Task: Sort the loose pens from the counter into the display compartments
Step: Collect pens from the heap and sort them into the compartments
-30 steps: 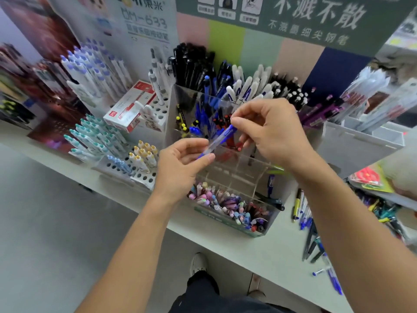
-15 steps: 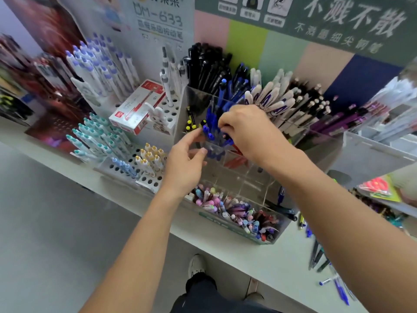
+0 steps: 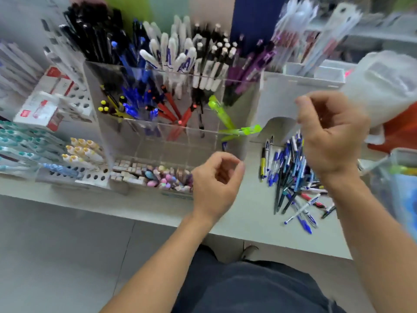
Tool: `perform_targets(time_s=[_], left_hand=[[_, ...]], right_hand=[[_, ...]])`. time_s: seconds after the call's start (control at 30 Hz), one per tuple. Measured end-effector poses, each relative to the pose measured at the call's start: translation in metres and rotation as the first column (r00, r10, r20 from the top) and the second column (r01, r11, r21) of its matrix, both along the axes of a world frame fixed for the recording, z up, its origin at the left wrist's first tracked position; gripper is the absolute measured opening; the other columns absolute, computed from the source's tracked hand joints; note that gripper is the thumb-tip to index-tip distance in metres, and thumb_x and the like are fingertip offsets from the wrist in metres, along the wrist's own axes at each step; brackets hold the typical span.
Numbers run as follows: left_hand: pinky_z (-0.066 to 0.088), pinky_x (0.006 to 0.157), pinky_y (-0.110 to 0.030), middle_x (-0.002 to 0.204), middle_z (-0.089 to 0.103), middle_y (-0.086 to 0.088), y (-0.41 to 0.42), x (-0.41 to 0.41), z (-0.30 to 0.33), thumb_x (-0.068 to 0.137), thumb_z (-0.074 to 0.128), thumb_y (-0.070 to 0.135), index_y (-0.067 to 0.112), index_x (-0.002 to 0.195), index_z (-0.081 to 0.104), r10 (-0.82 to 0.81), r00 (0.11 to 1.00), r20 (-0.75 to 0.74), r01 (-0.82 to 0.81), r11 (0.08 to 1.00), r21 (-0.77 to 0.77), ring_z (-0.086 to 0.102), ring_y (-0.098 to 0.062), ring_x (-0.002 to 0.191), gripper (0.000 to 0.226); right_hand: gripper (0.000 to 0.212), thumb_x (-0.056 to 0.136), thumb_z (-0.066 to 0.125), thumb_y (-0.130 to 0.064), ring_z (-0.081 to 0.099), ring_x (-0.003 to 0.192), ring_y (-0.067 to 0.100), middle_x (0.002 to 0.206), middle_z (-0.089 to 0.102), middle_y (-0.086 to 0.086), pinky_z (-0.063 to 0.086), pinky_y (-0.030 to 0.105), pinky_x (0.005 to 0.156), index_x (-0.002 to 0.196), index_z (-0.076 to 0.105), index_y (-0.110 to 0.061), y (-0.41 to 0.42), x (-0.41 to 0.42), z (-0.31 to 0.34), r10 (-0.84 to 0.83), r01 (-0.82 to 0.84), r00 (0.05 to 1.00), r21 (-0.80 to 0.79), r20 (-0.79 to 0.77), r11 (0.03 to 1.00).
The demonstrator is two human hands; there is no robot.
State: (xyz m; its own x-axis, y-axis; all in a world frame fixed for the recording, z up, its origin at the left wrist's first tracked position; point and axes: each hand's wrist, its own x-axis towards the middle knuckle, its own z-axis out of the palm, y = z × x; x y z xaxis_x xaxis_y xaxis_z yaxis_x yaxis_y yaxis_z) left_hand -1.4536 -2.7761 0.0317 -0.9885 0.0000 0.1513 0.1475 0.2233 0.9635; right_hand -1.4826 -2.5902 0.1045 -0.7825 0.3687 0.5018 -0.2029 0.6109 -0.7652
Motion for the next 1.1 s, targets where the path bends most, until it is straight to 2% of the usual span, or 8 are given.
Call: perform_targets(time_s=[0.1, 0.2, 0.3, 0.5, 0.67, 0.83, 0.97, 1.1], left_hand=[[0.047, 0.053, -0.025, 0.062, 0.063, 0.005, 0.061, 0.022, -0.016, 0.088, 0.076, 0.016, 0.018, 0.086, 0.068, -0.223, 0.972, 0.075, 0.228, 0.971, -0.073, 0.058, -0.011, 0.053, 0.008], [0.052, 0.07, -0.028, 0.088, 0.066, 0.005, 0.109, 0.018, -0.049, 0.087, 0.076, 0.029, 0.021, 0.106, 0.065, -0.3, 0.879, 0.37, 0.407, 0.877, -0.256, 0.064, -0.013, 0.072, 0.023], [0.046, 0.089, -0.031, 0.119, 0.059, -0.005, 0.135, -0.008, -0.09, 0.087, 0.073, 0.038, 0.016, 0.124, 0.057, -0.182, 0.851, 0.492, 0.436, 0.767, -0.471, 0.06, -0.024, 0.104, 0.046], [0.048, 0.091, -0.041, 0.129, 0.056, -0.015, 0.175, -0.084, -0.146, 0.084, 0.067, 0.06, 0.01, 0.13, 0.052, 0.046, 0.864, 0.502, 0.345, 0.672, -0.655, 0.056, -0.036, 0.117, 0.069], [0.047, 0.095, -0.041, 0.139, 0.047, -0.014, 0.213, -0.107, -0.157, 0.074, 0.071, 0.068, 0.008, 0.14, 0.042, 0.142, 0.873, 0.466, 0.261, 0.671, -0.694, 0.051, -0.035, 0.124, 0.093], [0.044, 0.094, -0.042, 0.142, 0.042, -0.014, 0.219, -0.11, -0.155, 0.083, 0.069, 0.056, 0.007, 0.14, 0.04, 0.065, 0.871, 0.486, 0.336, 0.643, -0.688, 0.046, -0.037, 0.126, 0.081], [0.047, 0.095, -0.043, 0.135, 0.047, -0.016, 0.196, -0.108, -0.165, 0.084, 0.068, 0.045, 0.011, 0.131, 0.05, -0.081, 0.867, 0.491, 0.421, 0.646, -0.636, 0.051, -0.039, 0.12, 0.061], [0.043, 0.089, -0.034, 0.129, 0.053, -0.012, 0.175, -0.104, -0.17, 0.089, 0.073, 0.036, 0.016, 0.136, 0.05, -0.147, 0.873, 0.465, 0.44, 0.649, -0.621, 0.055, -0.03, 0.114, 0.056]], right_hand=[[0.021, 0.095, 0.064, -0.022, 0.056, 0.058, 0.018, 0.063, 0.063, 0.001, 0.047, 0.034, 0.059, 0.076, 0.068, -0.014, 0.052, 0.03, -0.046, -0.128, 0.148, 0.963, -0.07, 0.238, 0.987], [0.023, 0.089, 0.069, -0.025, 0.064, 0.064, 0.024, 0.061, 0.064, 0.0, 0.052, 0.035, 0.065, 0.068, 0.068, -0.015, 0.096, 0.055, -0.11, -0.118, 0.102, 0.648, 0.068, 0.752, 0.992], [0.015, 0.082, 0.079, -0.024, 0.065, 0.077, 0.023, 0.074, 0.067, 0.002, 0.049, 0.032, 0.067, 0.079, 0.068, -0.013, 0.11, 0.074, -0.157, -0.087, 0.037, 0.425, 0.079, 0.901, 0.996], [0.013, 0.09, 0.068, -0.02, 0.061, 0.077, 0.018, 0.084, 0.064, -0.002, 0.052, 0.034, 0.07, 0.103, 0.066, -0.017, 0.111, 0.042, -0.185, -0.033, 0.006, 0.633, 0.038, 0.773, 0.999], [0.019, 0.094, 0.063, -0.021, 0.061, 0.085, 0.019, 0.098, 0.068, 0.002, 0.054, 0.037, 0.079, 0.11, 0.068, -0.014, 0.139, 0.024, -0.188, -0.073, -0.036, 0.645, 0.125, 0.761, 0.992], [0.043, 0.093, 0.058, -0.017, 0.046, 0.129, 0.025, 0.135, 0.054, 0.006, 0.046, 0.041, 0.101, 0.135, 0.055, -0.01, 0.145, 0.008, -0.192, -0.03, -0.215, 0.724, 0.267, 0.689, 0.939], [0.028, 0.091, 0.052, -0.018, 0.047, 0.12, 0.031, 0.122, 0.052, 0.012, 0.045, 0.045, 0.095, 0.115, 0.056, -0.003, 0.141, -0.055, -0.203, 0.006, -0.338, 0.663, 0.292, 0.748, 0.895], [0.056, 0.096, 0.051, -0.031, 0.041, 0.136, 0.037, 0.153, 0.036, 0.012, 0.036, 0.05, 0.104, 0.146, 0.037, -0.009, 0.147, -0.1, -0.21, -0.053, -0.364, 0.523, 0.279, 0.851, 0.889]])
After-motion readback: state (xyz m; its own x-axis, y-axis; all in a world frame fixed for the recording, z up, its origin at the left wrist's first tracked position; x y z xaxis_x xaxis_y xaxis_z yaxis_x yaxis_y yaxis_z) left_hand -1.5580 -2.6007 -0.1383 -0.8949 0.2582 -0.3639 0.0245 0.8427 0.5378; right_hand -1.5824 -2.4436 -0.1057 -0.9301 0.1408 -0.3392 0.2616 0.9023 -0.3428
